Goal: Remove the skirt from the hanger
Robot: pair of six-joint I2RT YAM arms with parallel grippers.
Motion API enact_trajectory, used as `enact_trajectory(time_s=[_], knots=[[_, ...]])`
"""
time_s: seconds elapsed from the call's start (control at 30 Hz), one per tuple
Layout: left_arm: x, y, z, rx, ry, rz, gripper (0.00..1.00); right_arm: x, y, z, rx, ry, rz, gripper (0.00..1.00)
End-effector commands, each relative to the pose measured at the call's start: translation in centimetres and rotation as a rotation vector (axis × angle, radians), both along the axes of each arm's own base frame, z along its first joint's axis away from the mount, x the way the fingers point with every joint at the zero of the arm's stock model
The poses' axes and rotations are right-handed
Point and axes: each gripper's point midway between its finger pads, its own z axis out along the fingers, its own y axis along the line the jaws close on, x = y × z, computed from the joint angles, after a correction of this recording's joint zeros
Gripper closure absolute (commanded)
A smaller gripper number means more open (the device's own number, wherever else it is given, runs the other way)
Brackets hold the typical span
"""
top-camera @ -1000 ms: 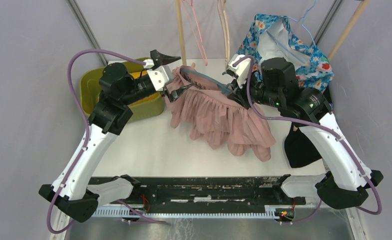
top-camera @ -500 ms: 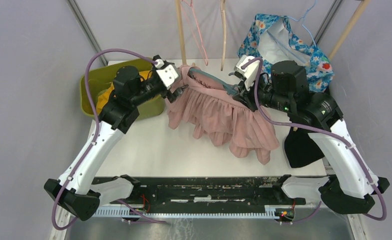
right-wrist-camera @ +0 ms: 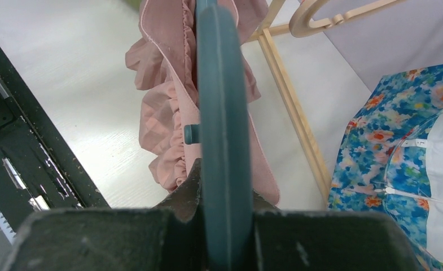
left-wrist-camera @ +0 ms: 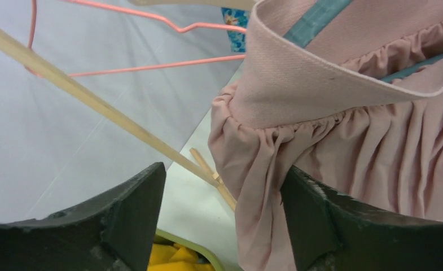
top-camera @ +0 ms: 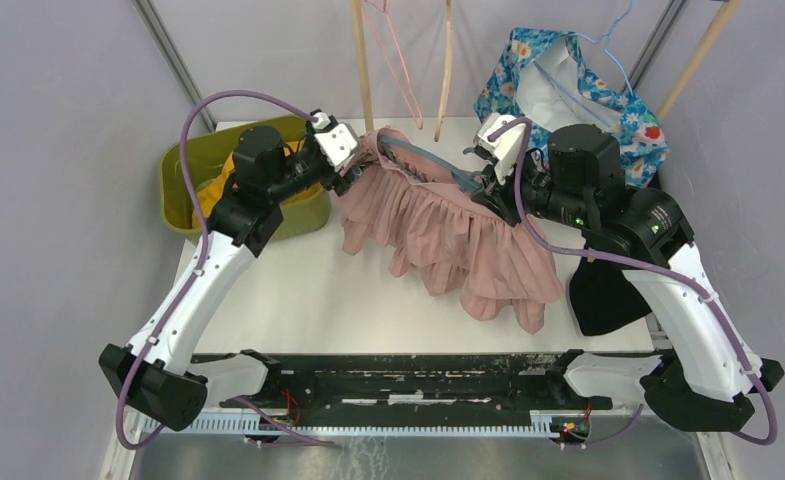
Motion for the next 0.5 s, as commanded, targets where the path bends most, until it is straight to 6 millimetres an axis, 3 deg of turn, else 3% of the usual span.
enact_trajectory(time_s=[0.0, 0.17, 0.2, 0.33, 0.47], knots=[[-1.0, -1.9, 2.8, -0.022, -0.102, -0.146, 0.3, 0.2, -0.4, 4.6, 0.091, -0.137, -0.018, 0.99], [-2.1, -3.0, 2.0, -0.042, -0.077, -0.235, 0.91, 0.3, -0.6, 4.5, 0.083, -0.146, -0.023, 0.99], [-2.1, -3.1, 1.7, -0.044, -0.07, -0.24, 0.96, 0.3, -0.6, 4.4, 0.082, -0.147, -0.022, 0.99], [-1.0, -1.9, 1.9, -0.044, -0.067, -0.189, 0.97, 0.3, -0.7, 4.3, 0.075, -0.152, -0.028, 0.99], [2.2, 1.6, 2.4, -0.076, -0.057, -0.037, 0.97, 0.3, -1.1, 3.8, 0.059, -0.149, -0.036, 0.99]])
